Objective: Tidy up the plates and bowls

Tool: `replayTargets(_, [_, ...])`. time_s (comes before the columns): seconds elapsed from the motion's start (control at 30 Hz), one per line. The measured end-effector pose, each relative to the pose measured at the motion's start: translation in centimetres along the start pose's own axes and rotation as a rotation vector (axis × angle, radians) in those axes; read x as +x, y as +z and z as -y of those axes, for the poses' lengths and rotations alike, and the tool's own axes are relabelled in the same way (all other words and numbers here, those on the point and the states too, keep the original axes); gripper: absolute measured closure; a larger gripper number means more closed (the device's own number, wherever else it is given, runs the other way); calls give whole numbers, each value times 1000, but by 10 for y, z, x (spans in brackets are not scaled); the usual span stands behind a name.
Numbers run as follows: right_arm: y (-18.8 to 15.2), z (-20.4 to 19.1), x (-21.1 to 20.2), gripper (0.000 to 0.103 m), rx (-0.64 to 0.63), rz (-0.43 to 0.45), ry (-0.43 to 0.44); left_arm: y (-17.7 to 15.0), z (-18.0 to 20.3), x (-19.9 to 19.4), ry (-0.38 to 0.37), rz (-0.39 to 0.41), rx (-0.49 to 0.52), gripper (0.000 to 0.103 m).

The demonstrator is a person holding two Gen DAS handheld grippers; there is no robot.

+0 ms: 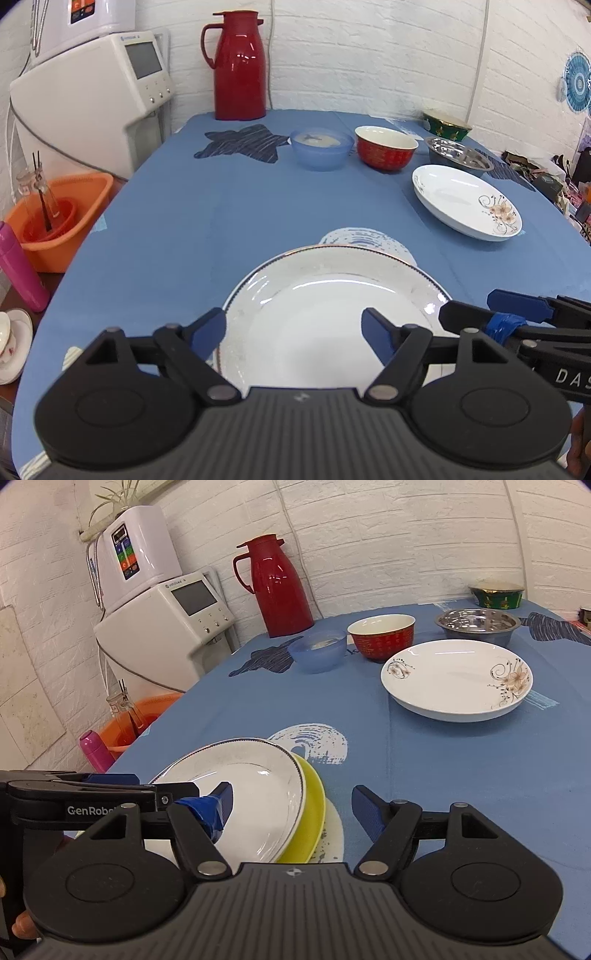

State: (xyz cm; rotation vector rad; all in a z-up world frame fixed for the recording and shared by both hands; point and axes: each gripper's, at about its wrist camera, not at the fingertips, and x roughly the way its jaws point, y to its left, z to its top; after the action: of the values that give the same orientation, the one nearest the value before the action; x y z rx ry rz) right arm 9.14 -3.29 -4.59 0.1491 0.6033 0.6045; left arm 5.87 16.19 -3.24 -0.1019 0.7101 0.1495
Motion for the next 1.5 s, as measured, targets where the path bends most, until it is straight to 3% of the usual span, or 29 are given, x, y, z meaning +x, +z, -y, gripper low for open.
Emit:
replayTargets(0.43, [-8,61,-12,45,167,17,-27,14,56,14,-6,-38,89,28])
replayTargets(0.83, [2,127,-36,44,245,64,-143,64,99,48,-128,-73,123,28])
replayTargets(1.0, [23,144,-31,44,206,49,-201,92,101,77,-181,-135,87,28])
replayTargets(1.23, [64,164,4,44,118,41,-241,122,113,113,-142,-157,99,28])
replayTargets(1.5, [89,177,34,44,59,-9,-251,133,129,144,-177,-196,123,28])
